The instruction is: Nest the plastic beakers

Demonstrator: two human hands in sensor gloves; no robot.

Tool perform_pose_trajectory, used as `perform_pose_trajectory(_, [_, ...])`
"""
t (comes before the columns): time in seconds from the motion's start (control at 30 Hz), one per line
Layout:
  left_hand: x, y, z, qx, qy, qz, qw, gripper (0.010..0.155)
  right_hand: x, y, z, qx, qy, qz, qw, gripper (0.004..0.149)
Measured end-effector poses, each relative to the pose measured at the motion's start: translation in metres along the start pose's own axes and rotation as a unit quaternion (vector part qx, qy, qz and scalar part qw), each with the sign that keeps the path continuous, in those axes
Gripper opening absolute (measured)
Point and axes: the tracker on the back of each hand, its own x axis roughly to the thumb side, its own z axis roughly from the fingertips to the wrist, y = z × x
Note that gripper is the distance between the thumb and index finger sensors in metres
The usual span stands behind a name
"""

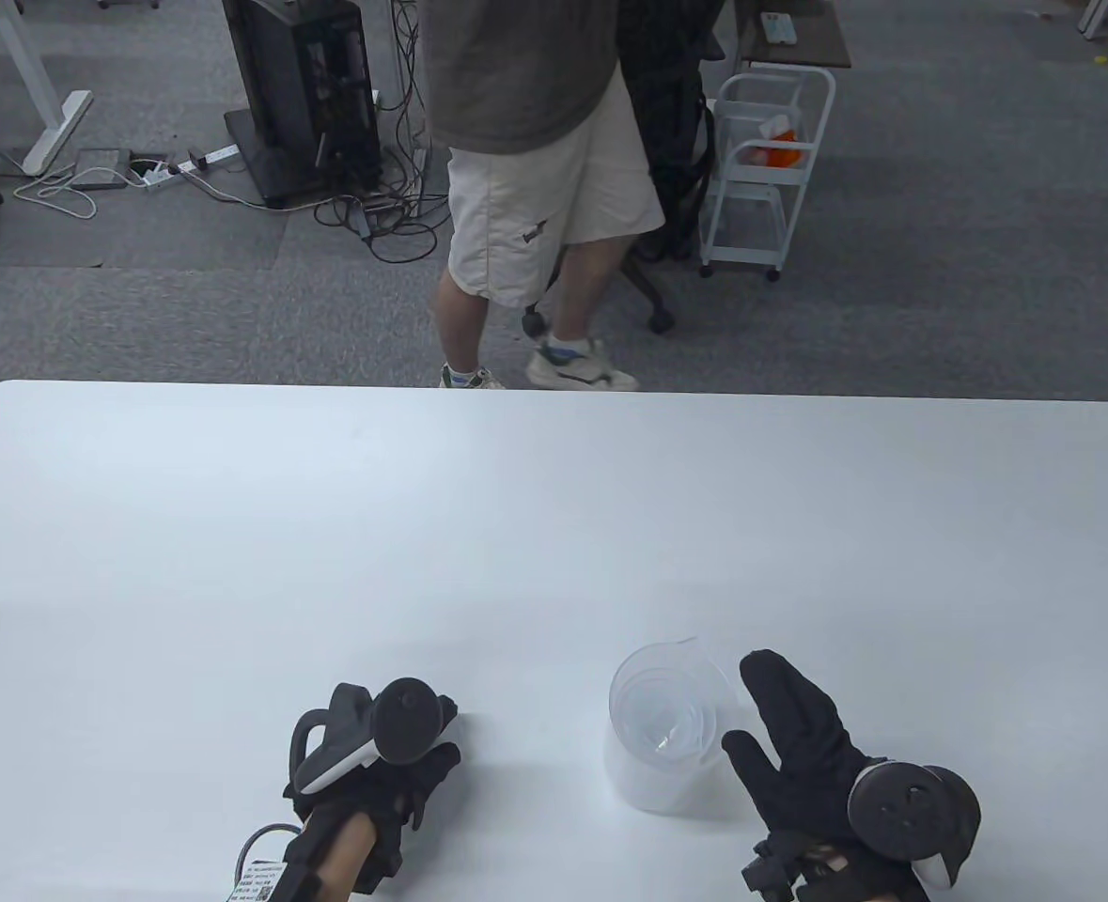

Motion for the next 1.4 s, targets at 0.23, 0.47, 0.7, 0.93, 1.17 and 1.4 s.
perform_pose_trajectory(0.23, [0.021, 0.024, -0.001, 0.025, -0.031, 0.013, 0.999, 0.059, 0.000, 0.000, 0.000, 0.000, -0.001, 0.000, 1.000, 0.069])
perform_pose_trajectory(0.47, [0.051, 0.054, -0.002, 0.052, -0.073, 0.024, 0.996, 0.059, 0.000, 0.000, 0.001, 0.001, 0.001, 0.001, 1.000, 0.069])
perform_pose_trajectory(0.7, [0.089, 0.079, -0.005, 0.062, -0.121, -0.003, 0.991, 0.058, -0.001, 0.000, 0.001, 0.001, 0.003, 0.001, 1.000, 0.069])
perform_pose_trajectory(0.93, [0.131, 0.101, -0.008, 0.071, -0.160, -0.051, 0.983, 0.056, -0.001, 0.000, 0.001, 0.000, 0.003, 0.000, 1.000, 0.069])
perform_pose_trajectory(1.17, [0.170, 0.104, -0.018, 0.067, -0.189, -0.077, 0.977, 0.056, -0.001, 0.000, 0.000, 0.000, 0.004, 0.000, 1.000, 0.069])
perform_pose_trajectory(1.4, [0.200, 0.089, -0.028, 0.053, -0.214, -0.094, 0.971, 0.056, -0.001, -0.001, 0.001, -0.004, 0.005, -0.002, 1.000, 0.069])
